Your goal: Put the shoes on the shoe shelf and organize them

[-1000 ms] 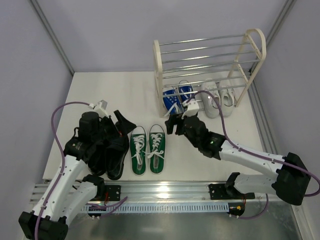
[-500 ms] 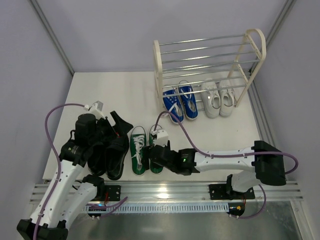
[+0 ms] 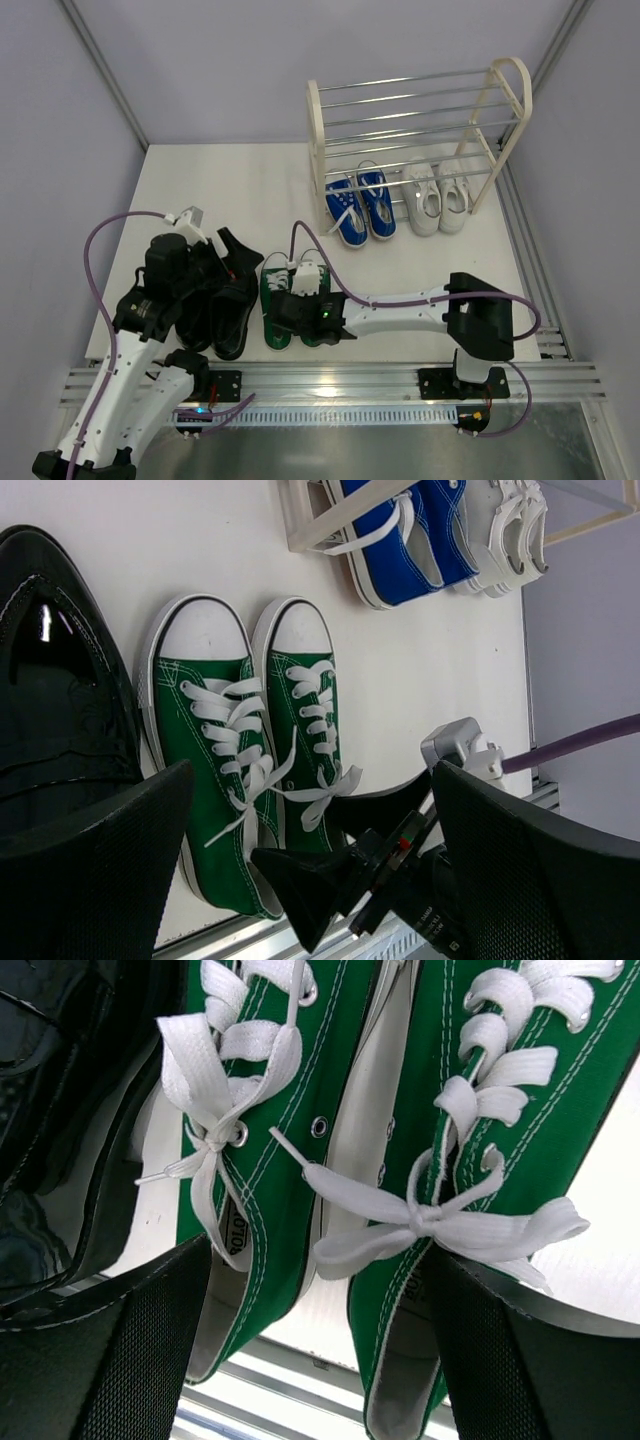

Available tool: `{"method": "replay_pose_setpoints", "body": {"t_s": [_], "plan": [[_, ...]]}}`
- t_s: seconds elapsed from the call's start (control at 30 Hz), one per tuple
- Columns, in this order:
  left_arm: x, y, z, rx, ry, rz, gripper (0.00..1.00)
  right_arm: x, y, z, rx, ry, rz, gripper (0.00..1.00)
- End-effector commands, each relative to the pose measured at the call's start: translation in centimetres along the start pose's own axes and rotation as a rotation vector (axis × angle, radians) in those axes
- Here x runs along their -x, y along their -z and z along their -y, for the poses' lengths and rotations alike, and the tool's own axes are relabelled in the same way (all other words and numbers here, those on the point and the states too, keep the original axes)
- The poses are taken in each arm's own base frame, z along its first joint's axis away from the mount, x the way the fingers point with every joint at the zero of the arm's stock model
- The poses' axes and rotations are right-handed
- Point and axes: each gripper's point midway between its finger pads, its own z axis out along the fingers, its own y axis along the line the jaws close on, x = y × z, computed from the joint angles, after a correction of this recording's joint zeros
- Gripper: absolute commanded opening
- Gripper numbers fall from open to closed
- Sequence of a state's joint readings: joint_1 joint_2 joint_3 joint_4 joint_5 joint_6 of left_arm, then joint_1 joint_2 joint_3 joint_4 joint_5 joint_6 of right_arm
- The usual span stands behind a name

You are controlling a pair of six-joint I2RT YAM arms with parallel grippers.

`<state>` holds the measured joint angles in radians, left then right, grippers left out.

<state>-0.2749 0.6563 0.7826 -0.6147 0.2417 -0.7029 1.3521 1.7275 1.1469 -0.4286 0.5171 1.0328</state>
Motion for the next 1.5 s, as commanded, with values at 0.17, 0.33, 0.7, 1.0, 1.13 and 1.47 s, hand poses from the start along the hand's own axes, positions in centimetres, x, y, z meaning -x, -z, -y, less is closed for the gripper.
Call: {"method": "replay_pose_setpoints", "body": {"t_s": [0.17, 0.33, 0.7, 1.0, 1.13, 1.47], "plan": [[0.3, 0.3, 0.3, -0.011, -0.035, 0.01, 1.0, -0.4, -2.6, -0.1, -0.068, -0.01, -0.01, 0.75], [0.2, 0.2, 0.3, -0.011, -0.035, 0.002, 1.0, -1.8, -4.5, 0.5, -0.062, 0.008, -0.069, 0.23], [0.5, 0.3, 0.5, -0.01, -0.035, 0.011, 1.0, -1.0, 0.4, 5.6, -0.054, 0.168, -0.076, 0.04], [0.9, -0.2, 0.8, -0.021, -0.018, 0.012, 1.0, 3.0, 9.1, 14.4, -0.196, 0.042, 0.085, 0.04], [1.0, -0.6, 1.2, -0.036, -0.01, 0.006, 1.0, 5.4, 12.7, 17.2, -0.229, -0.035, 0.189, 0.04], [1.1, -0.8, 1.7, -0.063, 0.002, 0.003, 1.0, 14.3, 23.2, 24.0, -0.404, -0.036, 0.491, 0.04]]}}
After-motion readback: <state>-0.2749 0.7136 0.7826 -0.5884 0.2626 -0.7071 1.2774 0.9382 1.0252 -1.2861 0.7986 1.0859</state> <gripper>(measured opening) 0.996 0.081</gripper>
